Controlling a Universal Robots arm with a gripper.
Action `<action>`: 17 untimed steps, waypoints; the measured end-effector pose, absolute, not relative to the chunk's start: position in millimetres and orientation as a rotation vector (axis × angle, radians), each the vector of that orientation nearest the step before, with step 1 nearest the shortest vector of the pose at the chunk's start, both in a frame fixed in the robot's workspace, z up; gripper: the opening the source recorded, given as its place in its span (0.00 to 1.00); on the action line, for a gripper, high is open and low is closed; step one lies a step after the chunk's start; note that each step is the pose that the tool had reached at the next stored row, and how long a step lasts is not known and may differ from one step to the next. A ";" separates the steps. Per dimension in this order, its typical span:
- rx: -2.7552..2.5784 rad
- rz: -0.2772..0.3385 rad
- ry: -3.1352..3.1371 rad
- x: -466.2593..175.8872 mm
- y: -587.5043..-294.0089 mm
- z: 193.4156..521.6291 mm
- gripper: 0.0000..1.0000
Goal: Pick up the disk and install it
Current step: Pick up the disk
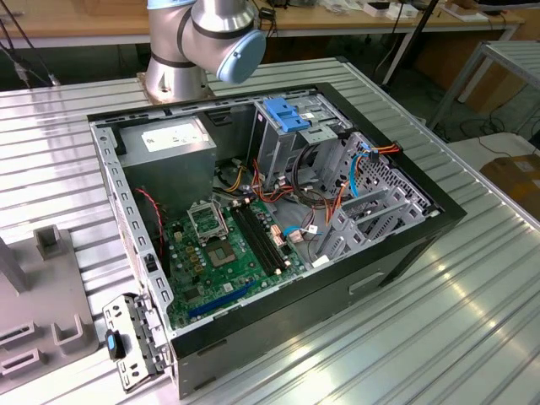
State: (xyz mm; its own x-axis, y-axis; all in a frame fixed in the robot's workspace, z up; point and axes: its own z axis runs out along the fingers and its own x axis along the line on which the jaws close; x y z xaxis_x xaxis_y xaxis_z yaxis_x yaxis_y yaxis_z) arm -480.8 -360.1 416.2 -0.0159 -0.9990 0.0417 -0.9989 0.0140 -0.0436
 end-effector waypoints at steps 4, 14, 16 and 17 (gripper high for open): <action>-2.203 -0.094 2.237 -480.7 -360.0 423.9 0.37; -2.204 -0.093 2.237 -480.7 -360.1 439.9 0.37; -2.204 -0.094 2.237 -480.7 -360.1 443.1 0.37; -2.204 -0.094 2.237 -480.7 -360.1 445.7 0.37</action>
